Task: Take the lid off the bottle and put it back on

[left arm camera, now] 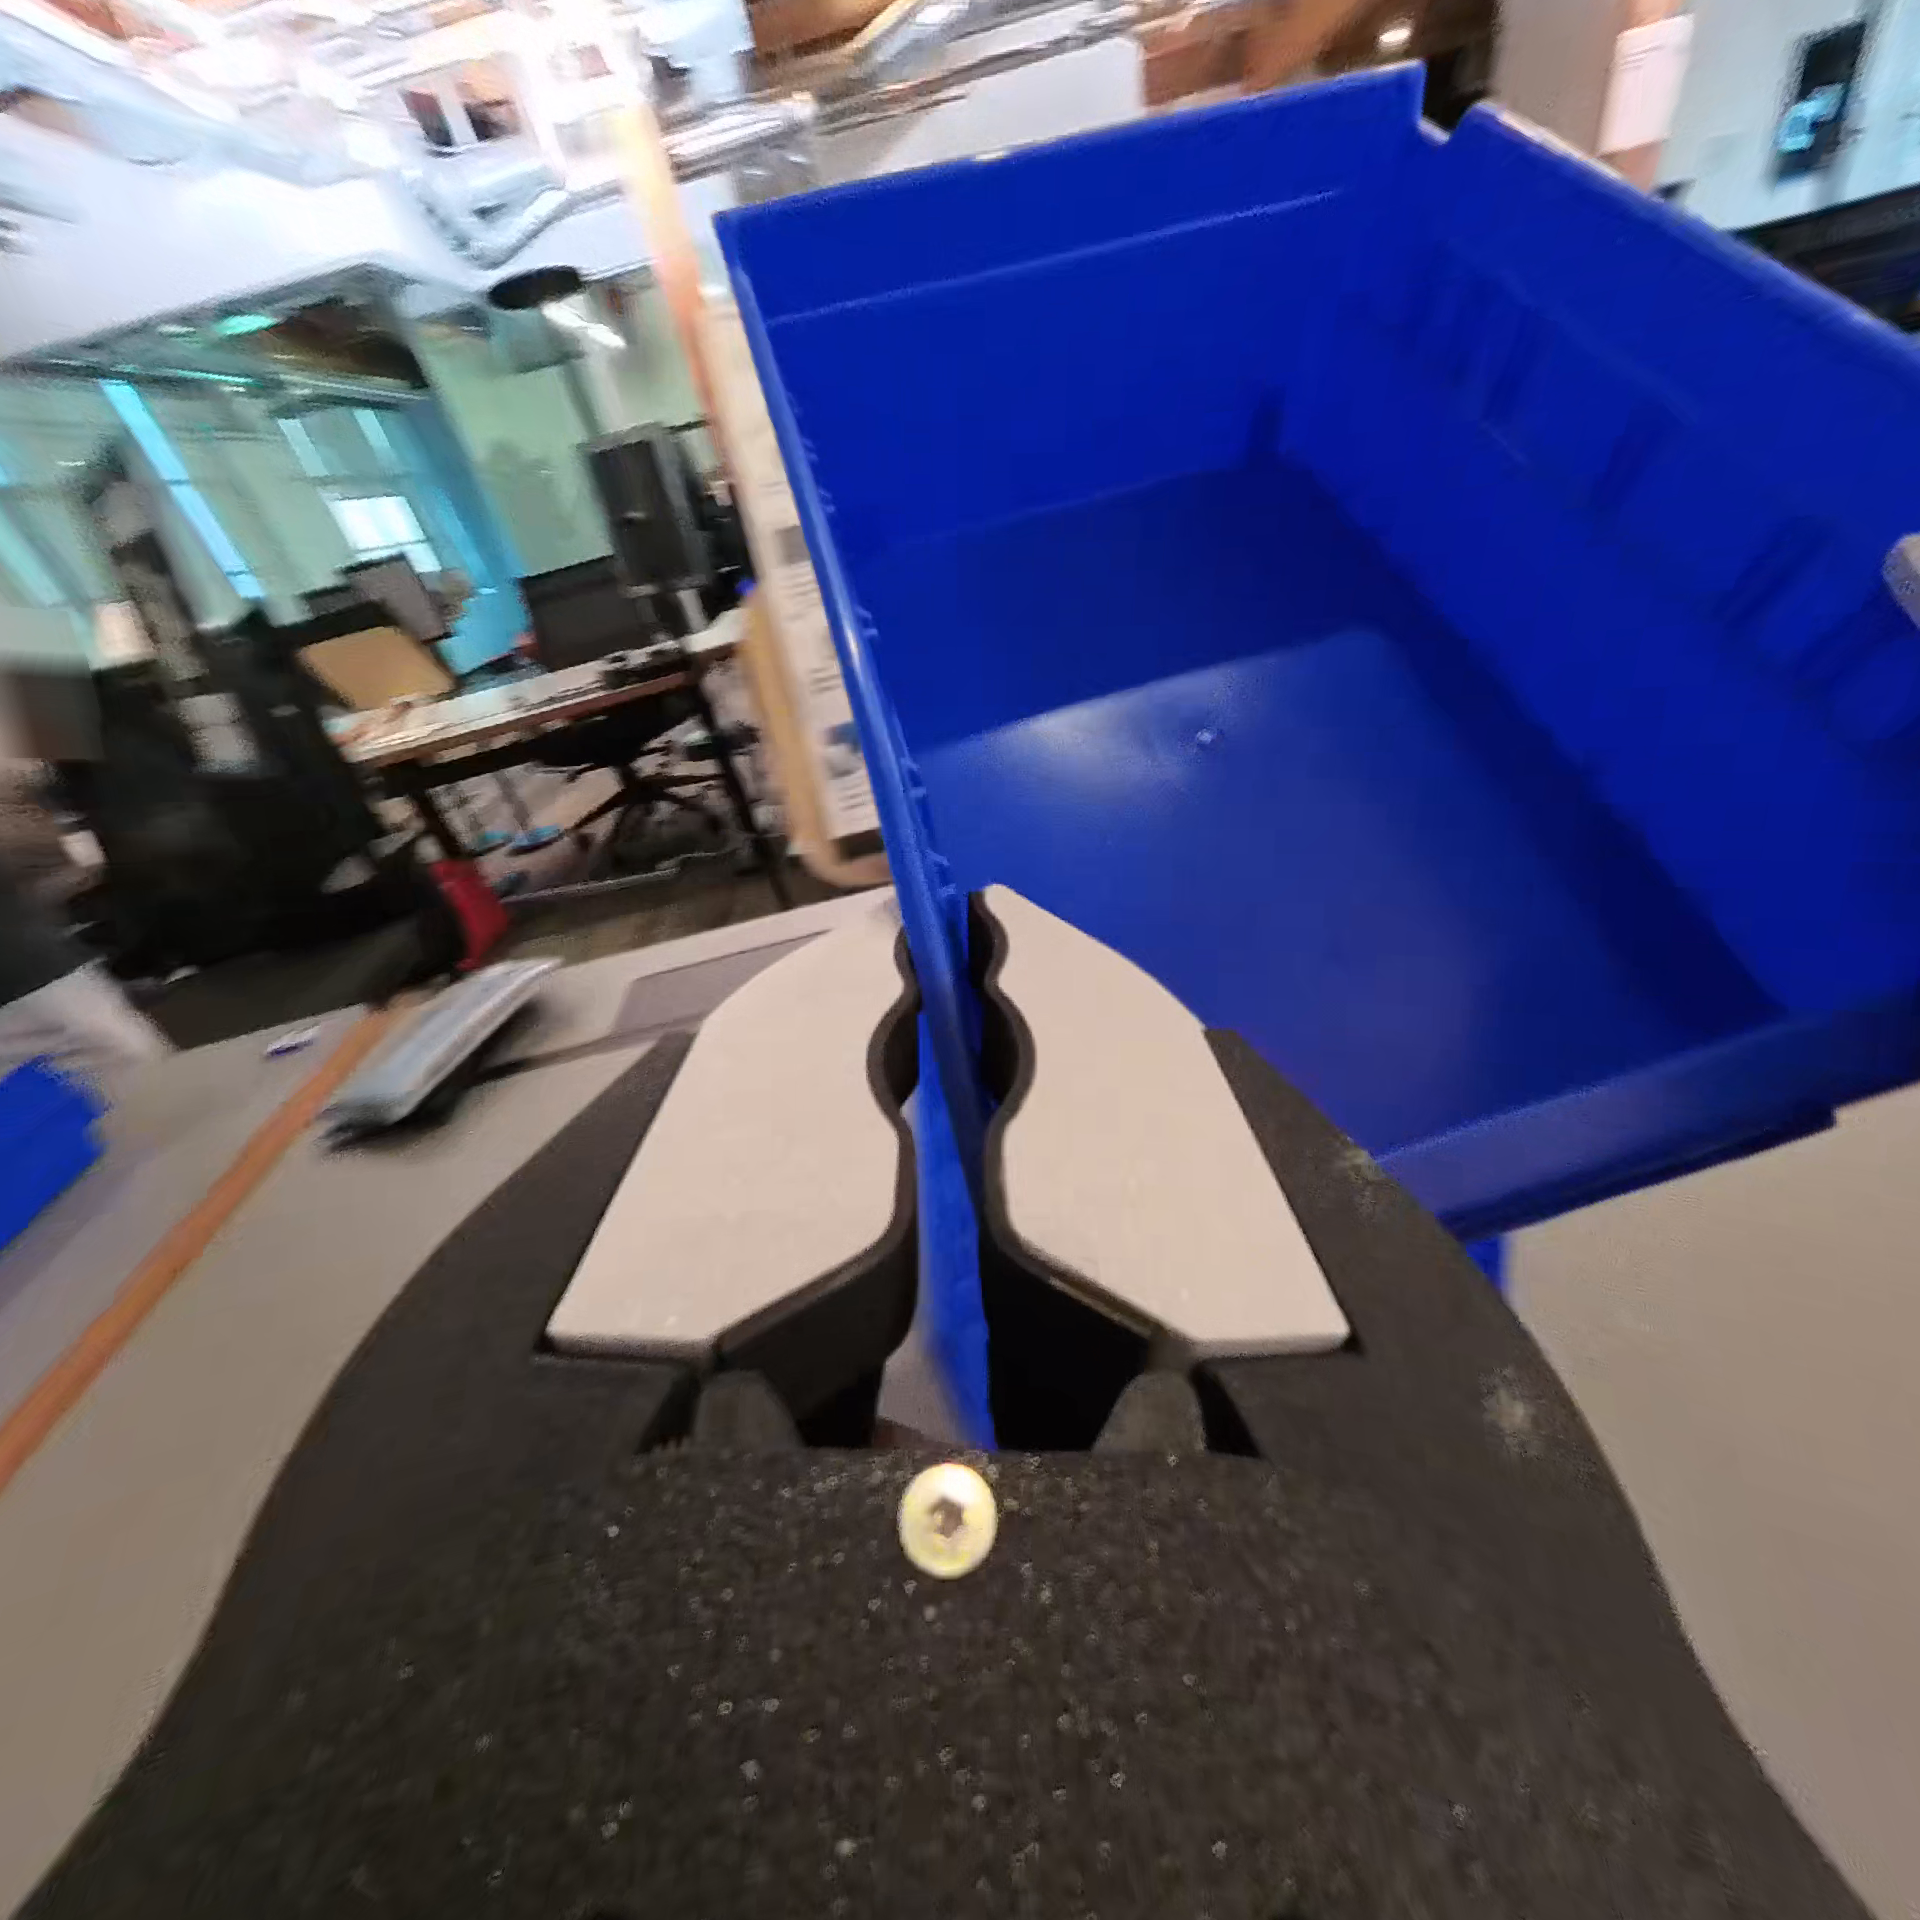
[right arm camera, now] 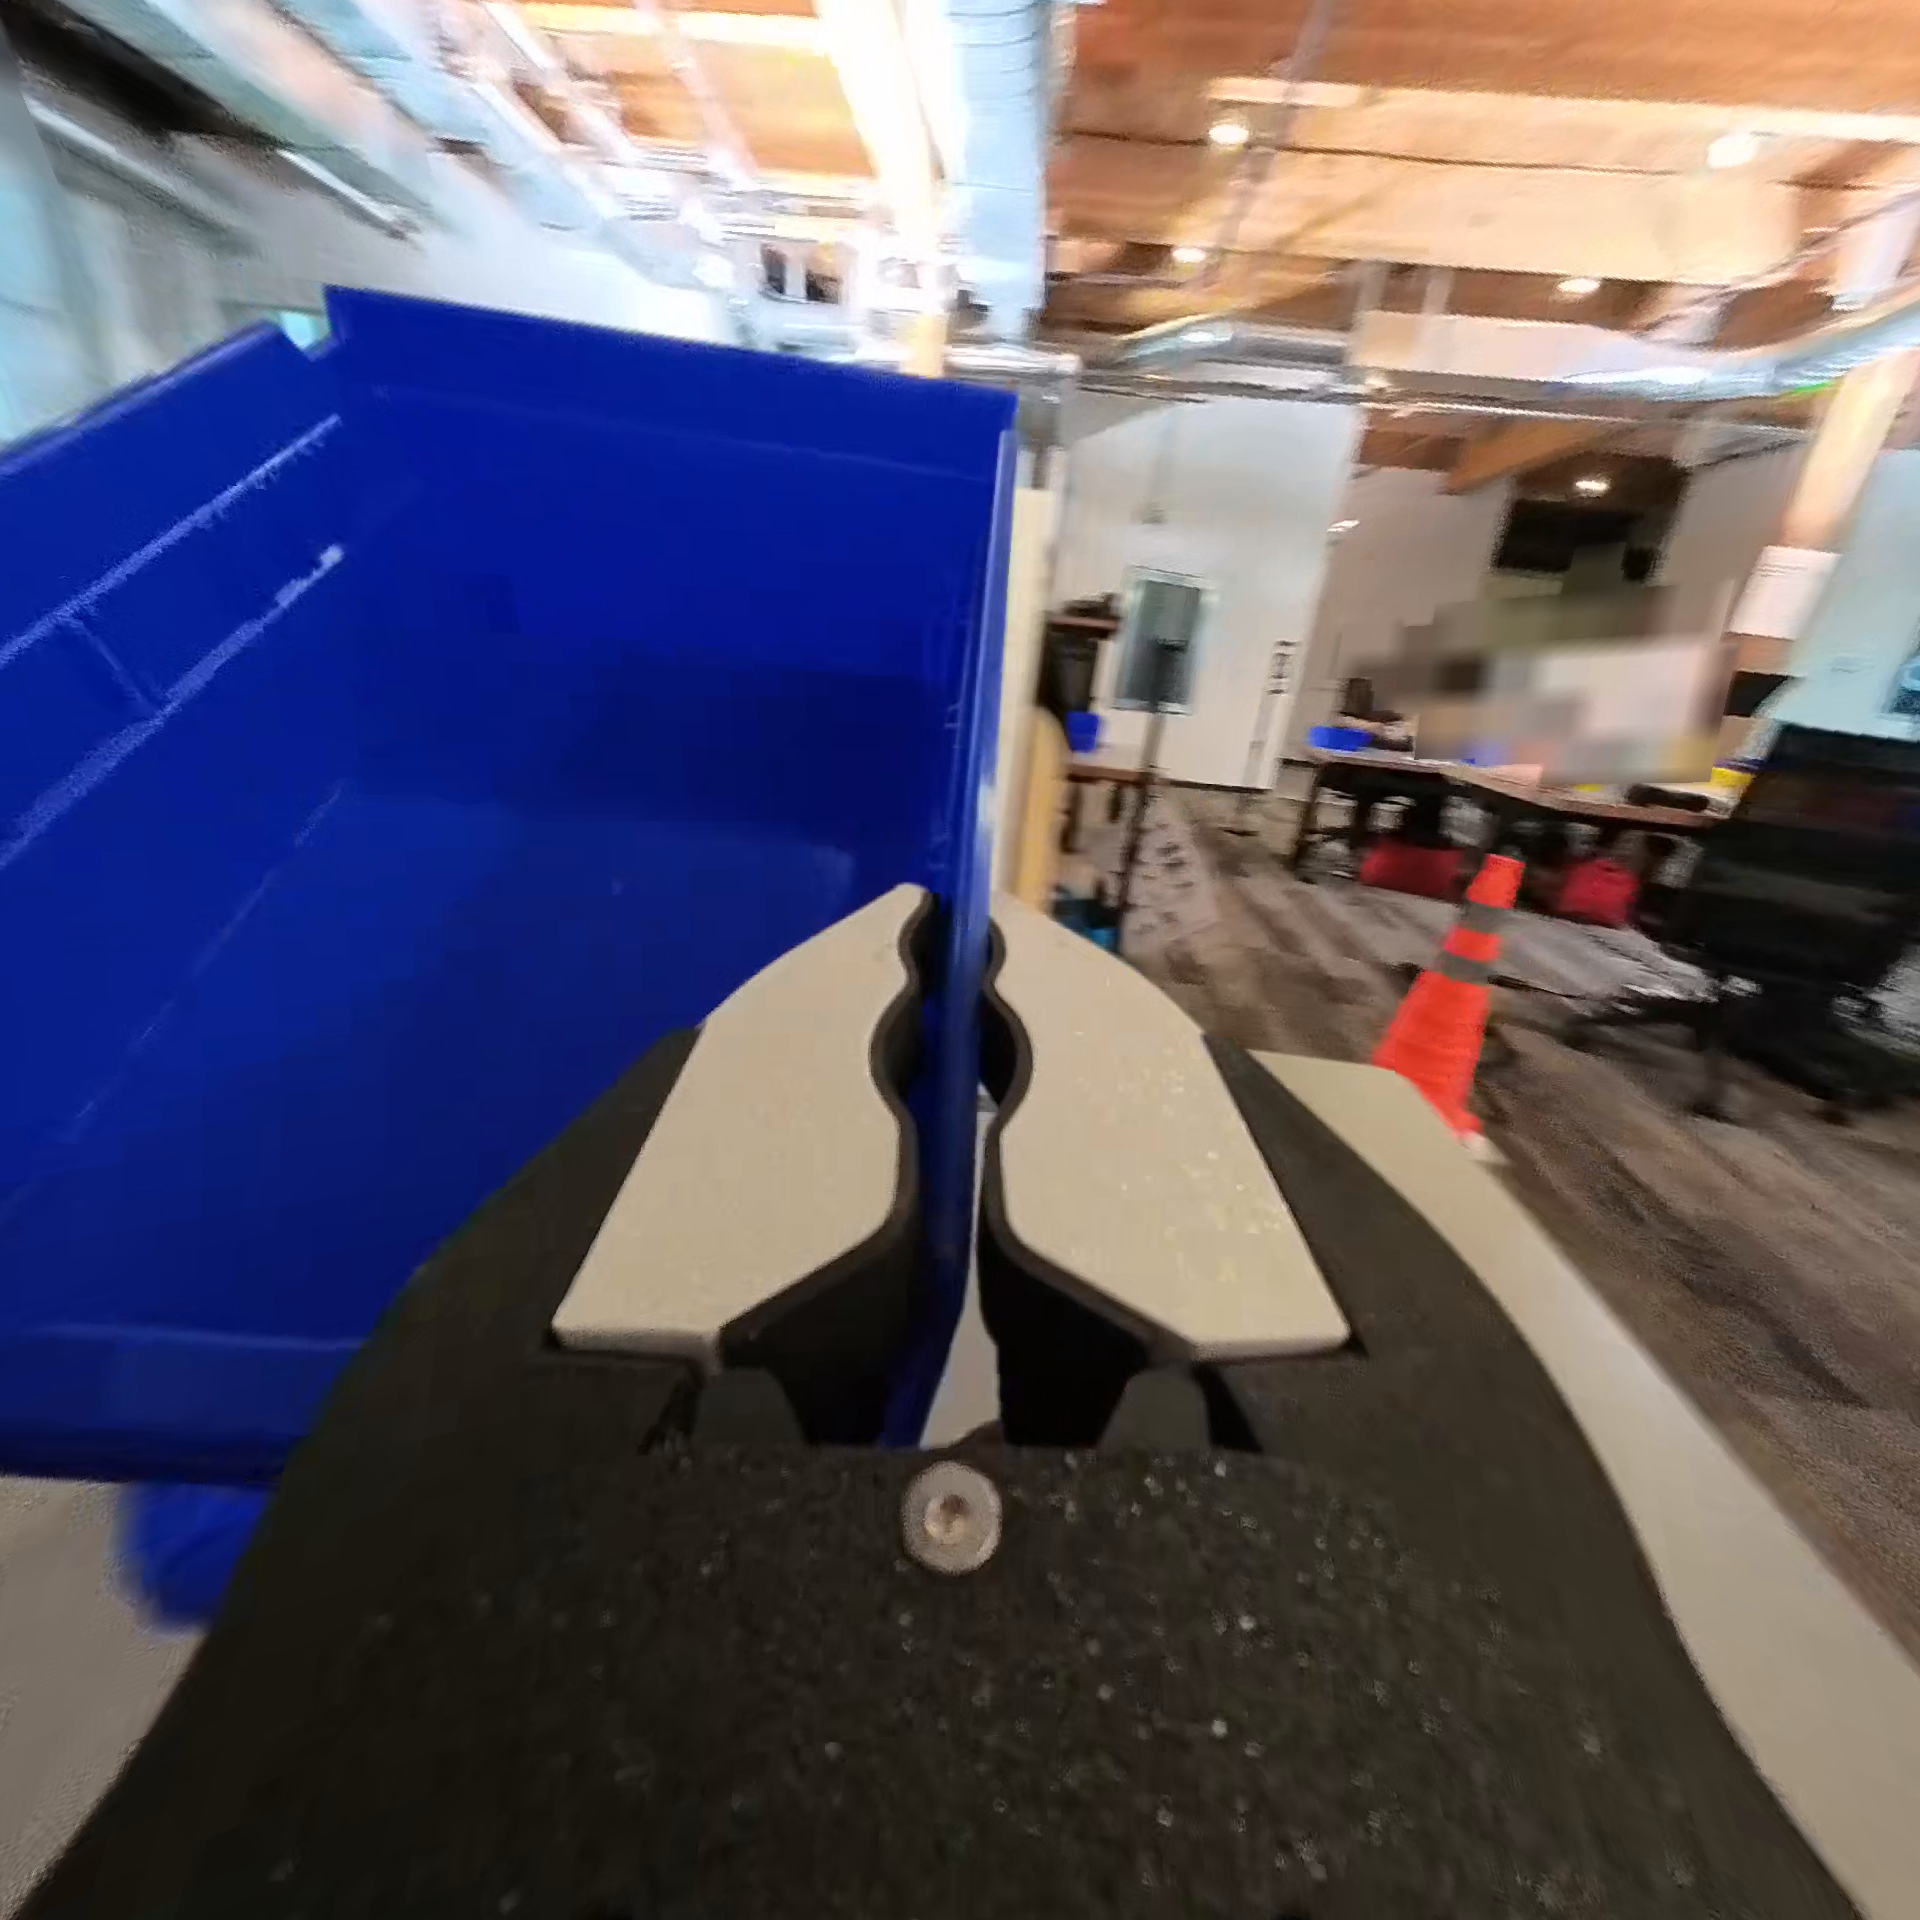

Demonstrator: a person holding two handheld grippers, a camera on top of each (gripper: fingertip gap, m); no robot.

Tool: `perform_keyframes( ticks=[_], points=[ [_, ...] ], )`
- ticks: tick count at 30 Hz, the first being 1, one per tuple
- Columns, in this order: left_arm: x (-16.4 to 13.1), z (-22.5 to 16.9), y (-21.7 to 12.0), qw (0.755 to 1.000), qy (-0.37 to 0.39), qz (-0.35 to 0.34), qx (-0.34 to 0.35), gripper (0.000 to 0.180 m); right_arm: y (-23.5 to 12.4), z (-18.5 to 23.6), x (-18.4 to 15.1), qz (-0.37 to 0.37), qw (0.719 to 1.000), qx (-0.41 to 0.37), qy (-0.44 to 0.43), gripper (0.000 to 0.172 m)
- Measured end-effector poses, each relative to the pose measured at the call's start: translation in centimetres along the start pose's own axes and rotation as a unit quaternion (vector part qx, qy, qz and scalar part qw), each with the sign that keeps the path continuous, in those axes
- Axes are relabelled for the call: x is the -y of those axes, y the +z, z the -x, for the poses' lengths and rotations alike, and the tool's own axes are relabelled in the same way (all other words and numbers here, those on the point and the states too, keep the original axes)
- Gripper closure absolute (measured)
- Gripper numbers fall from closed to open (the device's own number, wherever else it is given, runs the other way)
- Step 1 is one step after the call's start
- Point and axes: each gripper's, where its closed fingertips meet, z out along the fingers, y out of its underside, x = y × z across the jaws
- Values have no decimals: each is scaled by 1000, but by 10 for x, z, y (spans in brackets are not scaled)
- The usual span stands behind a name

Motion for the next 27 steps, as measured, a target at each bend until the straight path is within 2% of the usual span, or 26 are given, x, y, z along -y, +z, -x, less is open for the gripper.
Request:
perform_keyframes(
  ticks=[2, 5, 8, 12, 14, 17, 20, 21, 22, 24, 25, 27],
  points=[
    [8, -53, 38, 999, 2, 9, -35, 176, 9, -62, -10, 21, 999, -45, 2, 167],
    [-5, -132, 87, 996, 0, 46, -77, 177, 18, -144, -51, 87, 992, -96, -10, 166],
    [-43, -199, 121, 989, -11, 98, -107, 176, 20, -204, -109, 172, 979, -106, -24, 165],
    [-107, -259, 135, 983, -11, 148, -110, 176, 18, -243, -204, 236, 964, -73, 102, 170],
    [-131, -273, 139, 981, -2, 164, -103, 176, 14, -251, -238, 246, 963, -69, 85, 169],
    [-162, -283, 151, 972, -27, 200, -119, 175, 13, -256, -260, 261, 962, -70, 32, 168],
    [-163, -290, 154, 966, -25, 209, -152, 166, 20, -262, -264, 263, 959, -95, 43, 165],
    [-160, -291, 151, 962, -22, 217, -164, 152, 21, -265, -265, 263, 959, -100, 42, 162],
    [-153, -288, 145, 958, -26, 221, -179, 139, 20, -271, -264, 264, 957, -114, 28, 151],
    [-126, -276, 127, 950, -54, 200, -232, 128, 14, -286, -255, 266, 954, -139, -16, 120],
    [-112, -264, 115, 945, -70, 188, -257, 122, 11, -291, -247, 257, 955, -143, -27, 111],
    [-91, -226, 96, 940, -86, 175, -280, 112, 6, -299, -225, 226, 960, -165, -18, 111]
  ],
)
